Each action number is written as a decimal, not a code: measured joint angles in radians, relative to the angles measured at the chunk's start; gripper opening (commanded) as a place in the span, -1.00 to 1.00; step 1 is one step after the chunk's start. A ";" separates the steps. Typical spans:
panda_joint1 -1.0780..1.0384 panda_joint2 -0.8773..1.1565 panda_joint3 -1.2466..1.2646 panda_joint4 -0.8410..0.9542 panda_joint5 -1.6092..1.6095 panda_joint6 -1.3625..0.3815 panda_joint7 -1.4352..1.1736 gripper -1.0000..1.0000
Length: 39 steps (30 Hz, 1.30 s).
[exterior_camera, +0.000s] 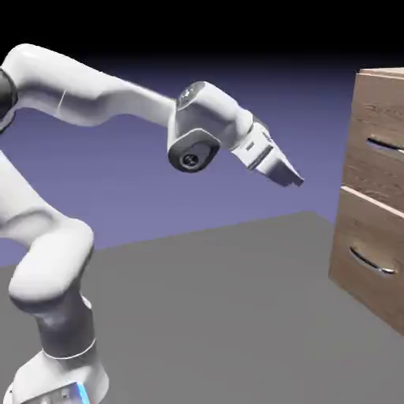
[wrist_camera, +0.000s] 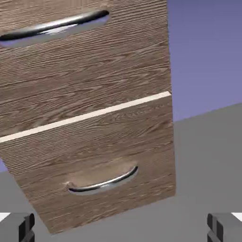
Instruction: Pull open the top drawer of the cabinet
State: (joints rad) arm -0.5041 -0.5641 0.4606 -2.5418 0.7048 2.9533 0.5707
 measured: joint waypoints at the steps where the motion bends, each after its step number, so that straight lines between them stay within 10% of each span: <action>1: -0.032 0.000 0.028 0.017 0.043 -0.005 -0.011 0.00; 39: -1.242 0.014 1.108 0.646 1.696 -0.201 -0.410 0.00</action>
State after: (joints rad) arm -1.7460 -0.5500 1.5689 -1.8962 2.4009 2.7519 0.1607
